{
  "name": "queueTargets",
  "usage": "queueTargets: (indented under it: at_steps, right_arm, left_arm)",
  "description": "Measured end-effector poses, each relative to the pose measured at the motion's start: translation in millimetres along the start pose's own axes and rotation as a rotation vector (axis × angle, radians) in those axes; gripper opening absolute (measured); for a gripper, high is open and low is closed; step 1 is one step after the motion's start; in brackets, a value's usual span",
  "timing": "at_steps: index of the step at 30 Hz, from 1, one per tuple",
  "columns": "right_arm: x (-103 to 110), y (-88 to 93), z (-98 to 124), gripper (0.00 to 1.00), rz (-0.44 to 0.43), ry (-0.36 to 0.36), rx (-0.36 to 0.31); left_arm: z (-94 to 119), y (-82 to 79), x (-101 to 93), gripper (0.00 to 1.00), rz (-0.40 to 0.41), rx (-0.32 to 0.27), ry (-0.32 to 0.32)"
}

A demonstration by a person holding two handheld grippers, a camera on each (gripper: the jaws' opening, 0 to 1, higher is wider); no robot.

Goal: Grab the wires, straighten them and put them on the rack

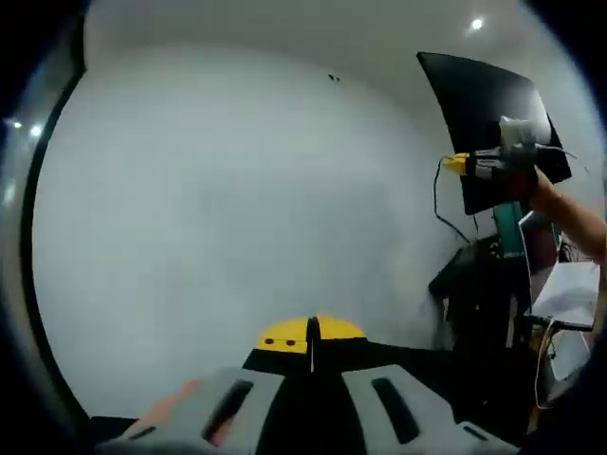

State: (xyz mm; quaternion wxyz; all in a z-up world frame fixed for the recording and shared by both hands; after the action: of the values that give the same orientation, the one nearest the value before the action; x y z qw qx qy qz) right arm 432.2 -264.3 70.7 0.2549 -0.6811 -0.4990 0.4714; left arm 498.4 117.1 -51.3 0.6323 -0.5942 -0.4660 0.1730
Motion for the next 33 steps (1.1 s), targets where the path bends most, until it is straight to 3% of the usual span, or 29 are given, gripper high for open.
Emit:
queueTargets:
  at_steps: [1,2,4,5,6,7,10,11,12,13,15,17,18,19,21,23,24,25,26,28,30,31,32,33]
  right_arm:
    - [3,-1.9,0,0.00,-0.007,-0.017,0.010]
    - [16,6.1,-1,0.00,0.052,-0.075,0.074]
    - [39,29.1,0,0.00,0.168,-0.142,0.148]
    - [56,50.0,0,0.00,0.243,-0.189,0.195]
    - [78,83.4,2,0.00,0.354,-0.232,0.276]
    - [94,113.5,4,0.00,0.406,-0.276,0.355]
    - [139,209.3,21,0.00,0.434,-0.415,0.625]
    - [146,229.5,26,0.01,0.427,-0.433,0.690]
    - [163,272.2,40,0.02,0.342,-0.486,0.782]
    - [164,288.6,41,0.05,0.304,-0.501,0.831]
    - [172,327.8,62,0.23,0.273,-0.584,1.008]
    - [175,350.1,82,0.57,0.221,-0.690,1.159]
    - [172,350.1,83,0.60,0.199,-0.716,1.149]
    - [168,342.3,82,0.53,0.157,-0.702,1.084]
    - [155,319.2,78,0.49,0.051,-0.636,1.026]
    - [146,291.0,75,0.49,-0.088,-0.661,0.973]
    - [145,278.6,75,0.49,-0.162,-0.673,0.948]
    - [144,269.1,73,0.48,-0.214,-0.696,0.925]
    - [146,258.5,74,0.48,-0.238,-0.724,0.895]
    - [160,245.5,84,0.47,-0.271,-0.730,0.847]
    - [174,236.6,89,0.46,-0.317,-0.761,0.831]
    - [179,233.5,88,0.46,-0.330,-0.776,0.830]
    - [181,230.8,90,0.46,-0.331,-0.786,0.824]
    - [184,227.8,88,0.46,-0.330,-0.799,0.817]
  left_arm:
    - [-1,3.6,-3.6,0.00,0.034,-0.004,0.035]
    - [-2,12.4,-9.5,0.00,0.049,0.017,0.071]
    - [-2,25.4,-15.7,0.00,0.021,0.033,0.079]
    - [1,34.3,-17.9,0.00,0.003,0.042,0.078]
    - [8,47.6,-21.8,0.00,-0.014,0.045,0.079]
    - [14,58.8,-23.8,0.00,-0.013,0.048,0.081]
    - [39,97.5,-36.8,0.10,0.024,0.062,0.124]
    - [47,112.0,-46.2,0.13,0.027,0.081,0.161]
    - [56,126.6,-58.5,0.16,0.034,0.112,0.201]
    - [64,140.7,-73.1,0.19,0.010,0.128,0.261]
    - [77,165.4,-100.9,0.30,0.021,0.153,0.330]
    - [88,188.1,-129.5,0.38,0.024,0.180,0.417]
    - [91,195.1,-139.1,0.40,0.032,0.200,0.439]
    - [96,205.4,-151.6,0.43,0.015,0.231,0.477]
    - [104,221.4,-160.0,0.47,-0.063,0.268,0.492]
    - [109,228.8,-157.3,0.45,-0.012,0.248,0.439]
    - [109,233.3,-157.9,0.43,0.067,0.257,0.418]
    - [107,236.9,-160.9,0.40,0.096,0.280,0.402]
    - [102,239.3,-167.1,0.36,0.067,0.288,0.409]
    - [90,247.2,-183.0,0.31,-0.058,0.331,0.399]
    - [76,262.0,-202.3,0.27,-0.142,0.405,0.465]
    - [72,267.0,-208.2,0.16,-0.165,0.443,0.505]
    - [67,264.8,-213.4,0.01,-0.092,0.404,0.503]
    - [64,263.6,-216.3,0.00,-0.043,0.441,0.540]
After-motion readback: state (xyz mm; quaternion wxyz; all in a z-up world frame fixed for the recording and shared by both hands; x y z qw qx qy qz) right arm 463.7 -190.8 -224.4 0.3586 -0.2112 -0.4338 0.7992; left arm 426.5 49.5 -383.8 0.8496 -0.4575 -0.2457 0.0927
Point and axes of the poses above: the point that each gripper's makers call its tool centre point, and the gripper's own axes: z roughly backward along the fingers, x roughly to its left, y roughly out of its underside, the point moved 10 cm from there along z, roughly backward along the fingers, and after that the axes turned 10 degrees about -z, right-handed, at the moved point
